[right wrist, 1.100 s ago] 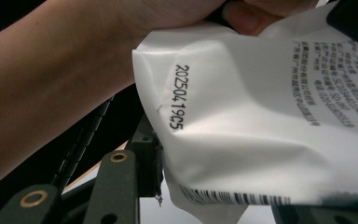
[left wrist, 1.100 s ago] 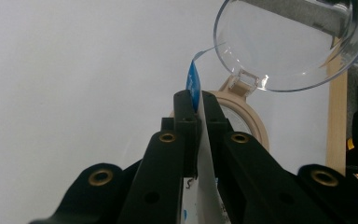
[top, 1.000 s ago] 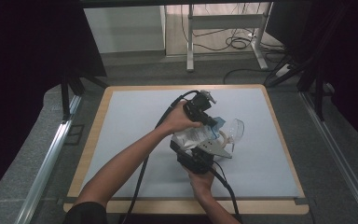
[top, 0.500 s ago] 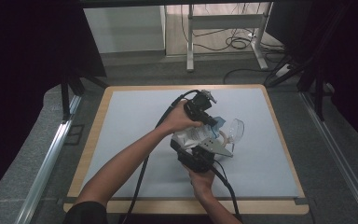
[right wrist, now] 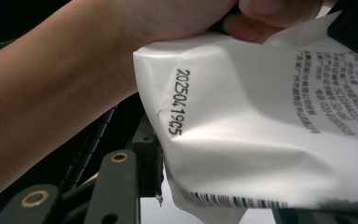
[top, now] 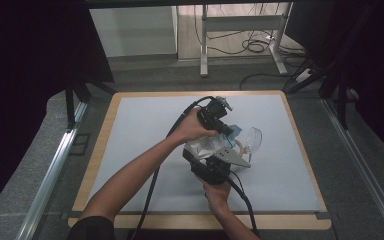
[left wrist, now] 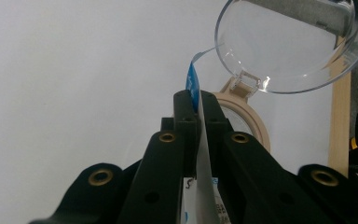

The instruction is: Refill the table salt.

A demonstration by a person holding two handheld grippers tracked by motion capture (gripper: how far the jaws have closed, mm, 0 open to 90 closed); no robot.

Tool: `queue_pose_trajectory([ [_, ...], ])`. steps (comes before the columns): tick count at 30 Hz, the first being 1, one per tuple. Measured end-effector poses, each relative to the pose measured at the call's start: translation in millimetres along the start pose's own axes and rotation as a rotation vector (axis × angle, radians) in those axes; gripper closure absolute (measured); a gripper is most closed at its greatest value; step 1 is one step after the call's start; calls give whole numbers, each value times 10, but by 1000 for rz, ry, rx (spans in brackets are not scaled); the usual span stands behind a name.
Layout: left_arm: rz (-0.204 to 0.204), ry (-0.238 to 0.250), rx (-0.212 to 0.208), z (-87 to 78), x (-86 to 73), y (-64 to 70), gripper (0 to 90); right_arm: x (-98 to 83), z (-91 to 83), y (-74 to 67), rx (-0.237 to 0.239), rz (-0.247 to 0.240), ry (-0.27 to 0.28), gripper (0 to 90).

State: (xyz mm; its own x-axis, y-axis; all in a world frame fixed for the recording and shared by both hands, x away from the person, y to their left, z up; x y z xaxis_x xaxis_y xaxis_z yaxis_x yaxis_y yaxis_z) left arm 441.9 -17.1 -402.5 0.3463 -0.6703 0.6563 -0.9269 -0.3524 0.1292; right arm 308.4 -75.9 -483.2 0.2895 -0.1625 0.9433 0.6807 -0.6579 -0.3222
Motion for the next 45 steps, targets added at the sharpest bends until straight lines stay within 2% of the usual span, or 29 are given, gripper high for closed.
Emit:
queue_pose_trajectory([
  [45, 1, 0, -1, 12, -3, 10, 886, 34, -16, 4, 4, -8, 8, 579],
])
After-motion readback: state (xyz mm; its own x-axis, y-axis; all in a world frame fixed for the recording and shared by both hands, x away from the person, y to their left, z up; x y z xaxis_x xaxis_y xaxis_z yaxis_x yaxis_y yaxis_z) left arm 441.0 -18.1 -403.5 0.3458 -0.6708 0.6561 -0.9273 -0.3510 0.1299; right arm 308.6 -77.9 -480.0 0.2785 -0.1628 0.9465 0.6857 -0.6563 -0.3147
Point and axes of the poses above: each handheld gripper's, and its own axes: z roughly forward along the jaws, x roughly out of its top, y roughly to its right, the point moved 1 cm from there along z, roughly forward along the jaws, and after that the axes turned 1 degree about y, right-handed, at the moved point
